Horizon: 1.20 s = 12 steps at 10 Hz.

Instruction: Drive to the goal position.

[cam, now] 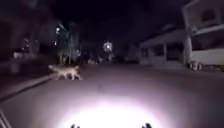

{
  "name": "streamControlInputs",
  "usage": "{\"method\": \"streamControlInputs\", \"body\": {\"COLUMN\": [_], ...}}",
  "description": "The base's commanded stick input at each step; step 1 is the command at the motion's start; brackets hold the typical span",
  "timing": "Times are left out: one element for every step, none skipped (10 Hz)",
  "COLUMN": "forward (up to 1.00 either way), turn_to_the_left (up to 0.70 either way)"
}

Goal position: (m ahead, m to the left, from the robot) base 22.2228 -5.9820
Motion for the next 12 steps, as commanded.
{"method": "streamControlInputs", "body": {"forward": [0.85, 0.85, 0.85, 0.85, 0.85, 0.85, 0.85, 0.85, 0.85, 0.85, 0.85, 0.85], "turn_to_the_left": [0.0, 0.0, 0.0, 0.0, 0.0, 0.0, -0.34, -0.34, -0.34, -0.34, -0.11, 0.0]}}
